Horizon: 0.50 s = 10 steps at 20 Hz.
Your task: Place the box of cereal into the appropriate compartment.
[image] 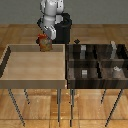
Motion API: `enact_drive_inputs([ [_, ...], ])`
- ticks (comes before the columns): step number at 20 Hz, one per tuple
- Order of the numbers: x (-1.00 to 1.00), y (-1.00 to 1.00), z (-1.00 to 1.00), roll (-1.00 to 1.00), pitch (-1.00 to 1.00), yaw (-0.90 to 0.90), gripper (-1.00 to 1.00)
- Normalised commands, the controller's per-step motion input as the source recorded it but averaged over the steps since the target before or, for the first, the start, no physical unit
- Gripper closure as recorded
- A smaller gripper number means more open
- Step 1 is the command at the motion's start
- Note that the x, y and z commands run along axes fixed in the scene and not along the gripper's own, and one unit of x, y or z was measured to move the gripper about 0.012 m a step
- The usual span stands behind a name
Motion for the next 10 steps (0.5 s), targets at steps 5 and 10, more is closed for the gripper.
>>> enact_drive_inputs([
  [5,0.00,1.00,0.00,0.00,0.00,0.00,1.00],
  [10,0.00,1.00,0.00,0.00,0.00,0.00,1.00],
])
